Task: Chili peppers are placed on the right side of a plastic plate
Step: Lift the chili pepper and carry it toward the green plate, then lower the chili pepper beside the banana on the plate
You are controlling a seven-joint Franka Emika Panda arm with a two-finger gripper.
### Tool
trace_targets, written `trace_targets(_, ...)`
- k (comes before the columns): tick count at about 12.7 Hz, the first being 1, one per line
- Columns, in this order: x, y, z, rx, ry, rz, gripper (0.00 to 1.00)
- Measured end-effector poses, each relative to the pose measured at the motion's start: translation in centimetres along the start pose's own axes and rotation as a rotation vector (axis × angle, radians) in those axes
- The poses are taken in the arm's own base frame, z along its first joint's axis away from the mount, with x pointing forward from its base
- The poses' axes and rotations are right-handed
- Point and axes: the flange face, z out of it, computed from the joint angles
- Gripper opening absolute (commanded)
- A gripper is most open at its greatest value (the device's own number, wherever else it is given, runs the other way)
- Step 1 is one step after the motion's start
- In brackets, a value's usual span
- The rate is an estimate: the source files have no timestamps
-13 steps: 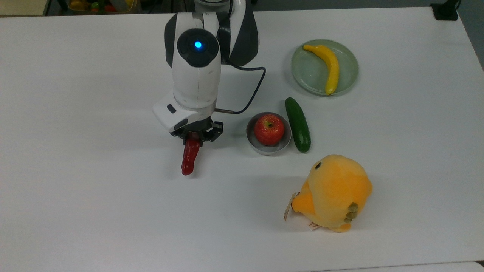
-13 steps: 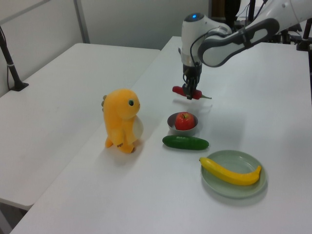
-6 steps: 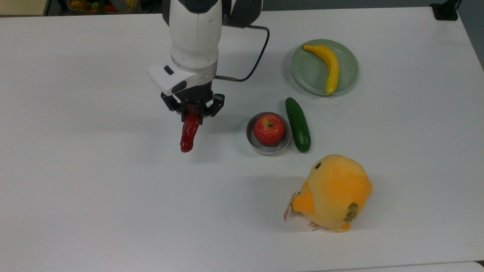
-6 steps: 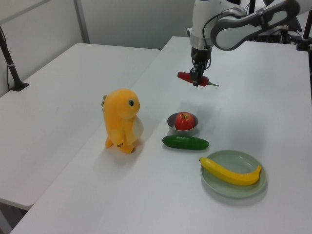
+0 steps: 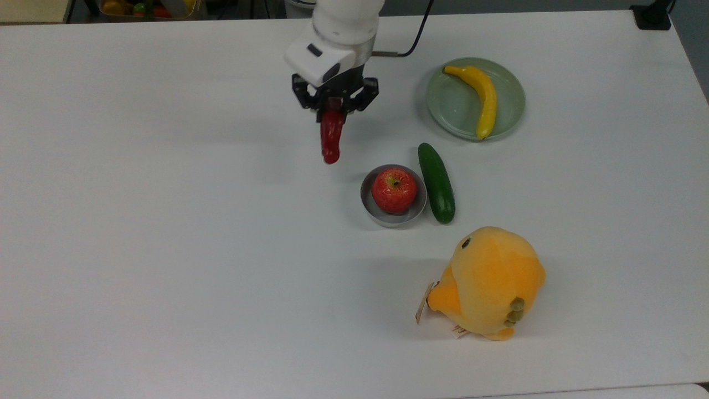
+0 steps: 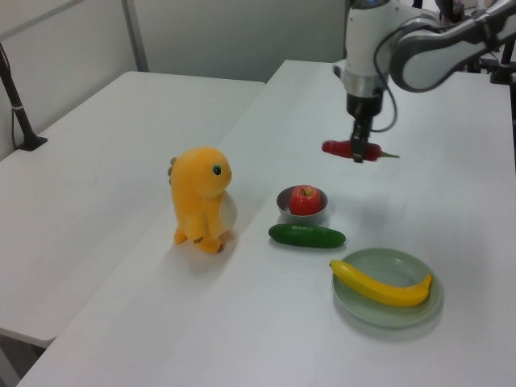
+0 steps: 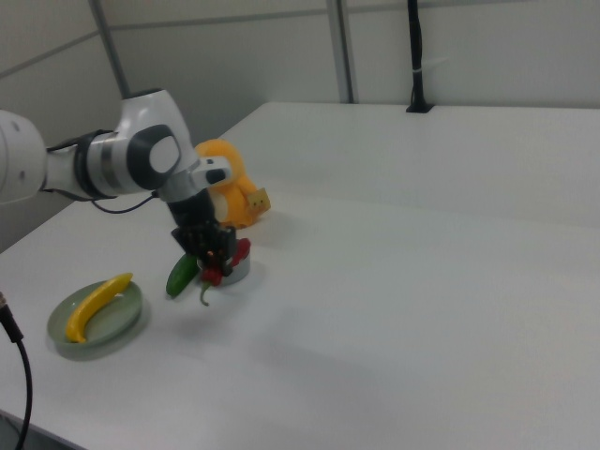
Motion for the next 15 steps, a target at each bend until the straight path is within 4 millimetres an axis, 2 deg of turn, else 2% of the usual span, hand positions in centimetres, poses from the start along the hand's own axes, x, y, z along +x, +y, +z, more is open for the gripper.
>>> trace_targets(2,-2.9,-3.6,0.1,-0.004,-0.031,-0.057,0.08)
trace_targets(5,-6.4,-8.9,1.9,0.032,-0.098,-0.072,0.09)
trace_targets(7,-7.9,-11.3,3.5,0.047,-0.146,-0.100,0.10)
trace_targets(10,-9.1,-14.6,6.2,0.047,-0.204,-0.137,0.14)
trace_targets(11,-9.4,-15.4,6.7,0.048,-0.216,-0.151,0.29)
trace_targets(14,-9.2,-16.6,7.1,0.053,-0.223,-0.141,0.54)
trace_targets(15,-8.7,-16.5,6.7,0.058,-0.214,-0.132,0.74)
